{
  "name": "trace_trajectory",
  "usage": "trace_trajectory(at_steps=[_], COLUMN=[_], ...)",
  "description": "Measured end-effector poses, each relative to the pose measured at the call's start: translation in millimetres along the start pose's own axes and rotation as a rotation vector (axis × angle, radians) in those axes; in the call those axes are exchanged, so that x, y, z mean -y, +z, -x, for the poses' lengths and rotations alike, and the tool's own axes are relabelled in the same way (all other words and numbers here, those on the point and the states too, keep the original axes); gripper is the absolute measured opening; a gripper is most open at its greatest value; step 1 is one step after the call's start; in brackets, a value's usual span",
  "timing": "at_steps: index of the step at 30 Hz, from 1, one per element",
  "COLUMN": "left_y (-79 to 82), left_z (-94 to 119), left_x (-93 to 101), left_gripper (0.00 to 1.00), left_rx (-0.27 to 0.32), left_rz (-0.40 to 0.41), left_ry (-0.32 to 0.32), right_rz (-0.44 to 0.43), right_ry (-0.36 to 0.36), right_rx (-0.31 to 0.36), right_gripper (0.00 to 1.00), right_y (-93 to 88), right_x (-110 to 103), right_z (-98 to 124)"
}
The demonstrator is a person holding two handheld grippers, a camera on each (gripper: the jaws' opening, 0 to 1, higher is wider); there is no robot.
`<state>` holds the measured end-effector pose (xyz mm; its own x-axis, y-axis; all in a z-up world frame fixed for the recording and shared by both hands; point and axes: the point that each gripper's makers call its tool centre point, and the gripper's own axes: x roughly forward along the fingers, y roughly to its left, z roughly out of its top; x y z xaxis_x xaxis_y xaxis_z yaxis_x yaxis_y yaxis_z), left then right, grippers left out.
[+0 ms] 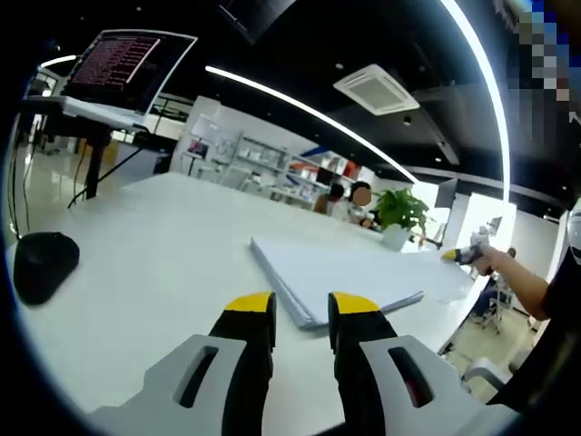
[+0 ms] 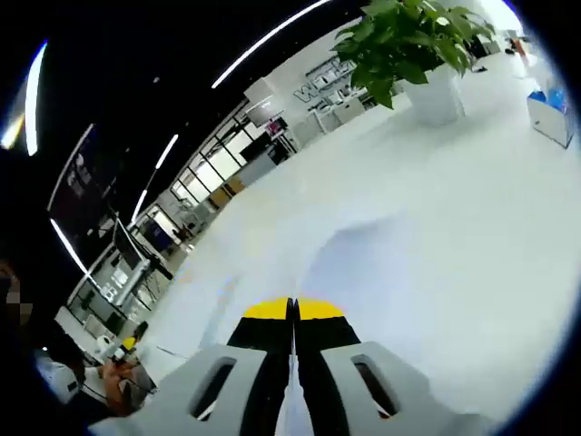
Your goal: Grasp the top corner of one sheet in the document stack and pull a single sheet out from the document stack, separating that one sheet from the rest and lifting it clear until the single sheet is fully removed from the stack
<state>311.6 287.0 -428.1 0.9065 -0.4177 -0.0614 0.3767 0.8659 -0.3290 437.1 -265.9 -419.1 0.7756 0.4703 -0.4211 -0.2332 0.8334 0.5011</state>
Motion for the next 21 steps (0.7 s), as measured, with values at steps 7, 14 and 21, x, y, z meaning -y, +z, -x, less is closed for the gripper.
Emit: trace_trajectory(at_steps=[7,14,21], left_y=[-6.2,-7.0,-8.9], left_z=[-2.0,-4.2,-6.5], left_x=[3.2,3.1,4.3], left_gripper=[0.24,0.24,0.24], left_rx=[-0.02,-0.022,-0.03], left_rz=[0.001,0.001,-0.001], left_ry=[-0.012,-0.011,-0.01], right_rz=[0.062,0.123,0.216], right_ry=[-0.048,-0.102,-0.209], right_rx=[-0.057,-0.099,-0.05], right_gripper=[0.02,0.03,0.25], right_y=[-16.9,-38.6,-19.1], right_x=[-9.8,-13.6,24.5], right_z=[-15.7,-20.8,-11.4])
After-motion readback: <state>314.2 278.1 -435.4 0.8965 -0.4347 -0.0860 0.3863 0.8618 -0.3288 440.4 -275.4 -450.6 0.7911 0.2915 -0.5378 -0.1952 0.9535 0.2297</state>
